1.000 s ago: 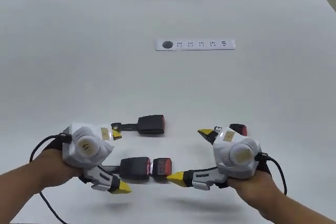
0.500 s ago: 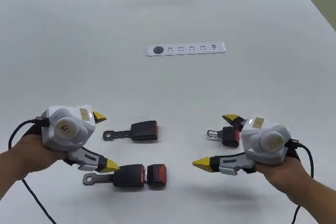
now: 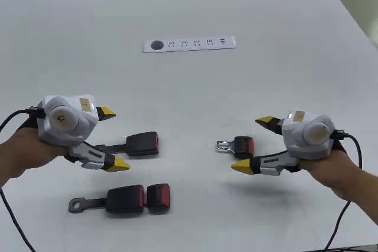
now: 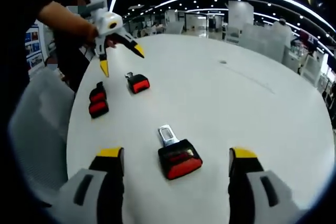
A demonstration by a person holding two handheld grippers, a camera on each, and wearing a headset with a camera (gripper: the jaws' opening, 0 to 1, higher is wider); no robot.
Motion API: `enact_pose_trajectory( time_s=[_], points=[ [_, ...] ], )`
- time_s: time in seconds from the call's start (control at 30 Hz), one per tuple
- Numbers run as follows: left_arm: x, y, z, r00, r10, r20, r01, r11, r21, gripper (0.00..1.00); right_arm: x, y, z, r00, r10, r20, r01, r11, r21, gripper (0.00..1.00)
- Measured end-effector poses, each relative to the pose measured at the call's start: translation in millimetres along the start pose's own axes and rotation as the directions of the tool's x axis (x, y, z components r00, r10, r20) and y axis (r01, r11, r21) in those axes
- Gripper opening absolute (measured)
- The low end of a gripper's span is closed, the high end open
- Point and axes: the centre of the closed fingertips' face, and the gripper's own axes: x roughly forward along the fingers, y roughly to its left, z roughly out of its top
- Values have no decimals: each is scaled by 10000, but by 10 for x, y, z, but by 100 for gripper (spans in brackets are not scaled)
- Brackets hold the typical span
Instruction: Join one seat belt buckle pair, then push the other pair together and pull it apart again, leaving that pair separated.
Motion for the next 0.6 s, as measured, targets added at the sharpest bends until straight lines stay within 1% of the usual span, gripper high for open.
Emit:
enact_pose_trajectory(
  time_s=[0.07,0.1,0.17,0.2,0.27,0.33,0.4,0.47,0.53,0.57,0.6],
  points=[
    [103,-2,0,9998,-185,20,185,9998,25,79,18,-19,-125,9990,141,-431,-148,9998,-163,80],
    [139,-2,8,9997,-248,78,249,9997,-24,77,24,-25,-159,9982,195,-562,-208,9995,-228,80],
    [239,-15,43,9980,-486,396,490,9987,-101,75,42,-19,-198,9967,396,-715,-407,9991,-138,78],
    [298,-2,18,9978,-553,376,555,9984,-48,74,51,-24,-202,9961,452,-760,-466,9988,-159,77],
    [390,25,-44,9980,-621,132,621,9981,19,73,66,-52,-200,9957,471,-801,-488,9986,-198,77],
    [435,47,-64,9975,-708,75,708,9975,-14,70,87,-91,-212,9946,509,-906,-520,9986,-103,75],
    [466,56,-56,9966,-809,128,810,9967,-57,65,104,-85,-200,9933,676,-941,-687,9976,-83,72],
    [494,73,-51,9959,-872,259,877,9960,-169,62,124,-64,-183,9906,830,-1083,-873,9956,-352,70],
    [519,37,-86,9930,-1163,218,1170,9926,-334,58,136,-14,-211,9865,1083,-1228,-1144,9925,-432,66],
    [528,16,-110,9918,-1270,125,1273,9915,-252,54,138,12,-243,9833,1221,-1348,-1292,9906,-454,62],
    [525,2,-135,9926,-1214,33,1214,9926,-79,53,147,39,-203,9878,1180,-1015,-1230,9914,-438,60]
  ],
)
